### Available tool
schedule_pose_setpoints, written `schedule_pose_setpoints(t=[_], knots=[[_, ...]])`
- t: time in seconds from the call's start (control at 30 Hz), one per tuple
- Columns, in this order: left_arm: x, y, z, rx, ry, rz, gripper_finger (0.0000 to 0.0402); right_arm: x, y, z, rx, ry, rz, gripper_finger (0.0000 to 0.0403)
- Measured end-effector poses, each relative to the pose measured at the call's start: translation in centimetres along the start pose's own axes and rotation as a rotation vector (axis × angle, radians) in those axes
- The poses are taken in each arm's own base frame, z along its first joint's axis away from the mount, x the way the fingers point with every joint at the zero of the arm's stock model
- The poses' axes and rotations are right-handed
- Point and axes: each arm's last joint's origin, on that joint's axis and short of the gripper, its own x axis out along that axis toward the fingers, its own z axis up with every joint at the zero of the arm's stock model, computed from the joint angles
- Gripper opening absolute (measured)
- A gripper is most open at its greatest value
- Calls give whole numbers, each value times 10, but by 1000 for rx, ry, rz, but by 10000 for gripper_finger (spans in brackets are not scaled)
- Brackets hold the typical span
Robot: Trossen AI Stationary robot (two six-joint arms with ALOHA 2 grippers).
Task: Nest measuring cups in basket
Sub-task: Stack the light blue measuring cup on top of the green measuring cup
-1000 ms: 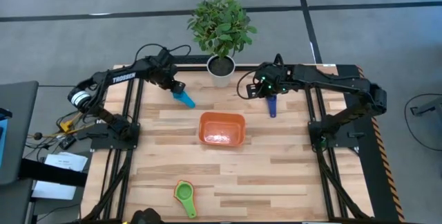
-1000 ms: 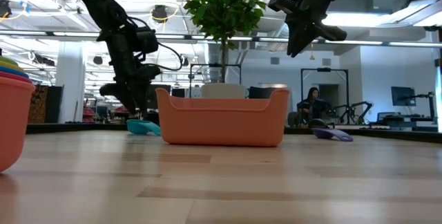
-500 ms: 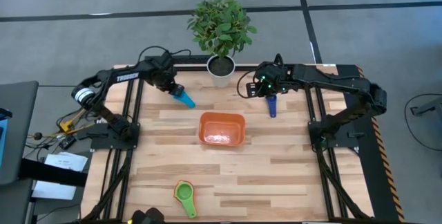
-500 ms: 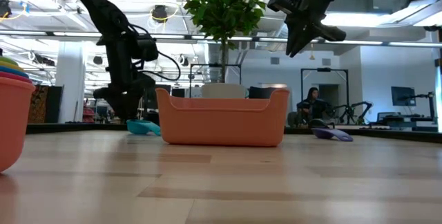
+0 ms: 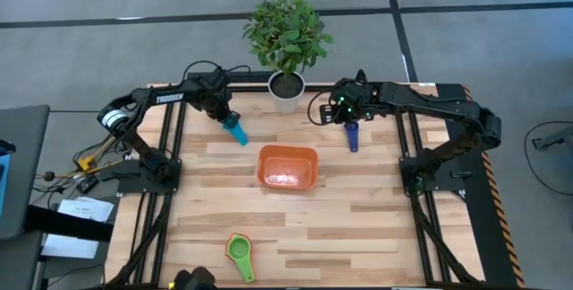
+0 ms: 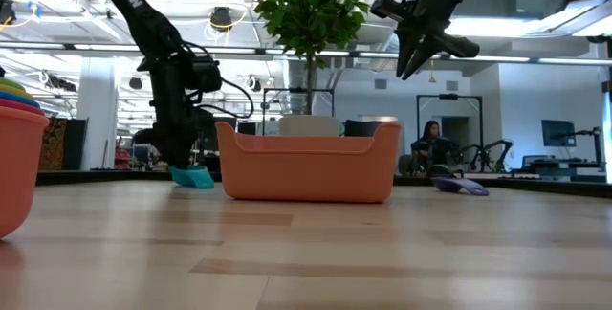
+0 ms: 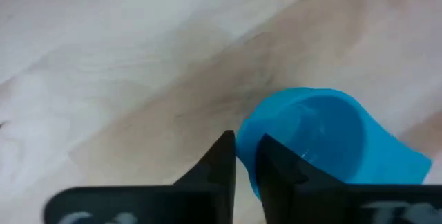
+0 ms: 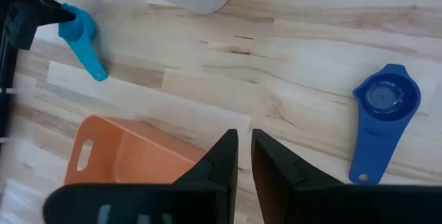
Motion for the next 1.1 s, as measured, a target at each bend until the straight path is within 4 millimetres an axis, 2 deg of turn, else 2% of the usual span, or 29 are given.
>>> schedule_pose_setpoints(t=[0.07,0.17,0.27,0.4,0.53,0.67,0.83,0.93,1.1], knots=[[0,-1,0,10,7,-27,14,0,0,0,0,5,3,68],[-1,-2,-2,20,32,-66,27,0,1,-2,-6,18,11,68],[-12,-4,-5,32,89,-85,36,-1,5,-9,-35,32,17,68],[-41,-12,-14,66,129,-92,19,-3,9,-18,-101,52,25,68],[-81,-30,-28,39,56,-141,10,-4,10,-27,-144,80,9,68],[-120,-55,-55,6,13,-204,21,-8,16,-47,-209,126,4,68],[-156,-90,-98,-18,-33,-269,8,-15,25,-73,-291,138,26,68],[-171,-111,-125,-50,-57,-311,4,-19,30,-87,-333,124,40,68],[-185,-142,-175,-99,-60,-353,6,-24,34,-101,-386,87,51,68]])
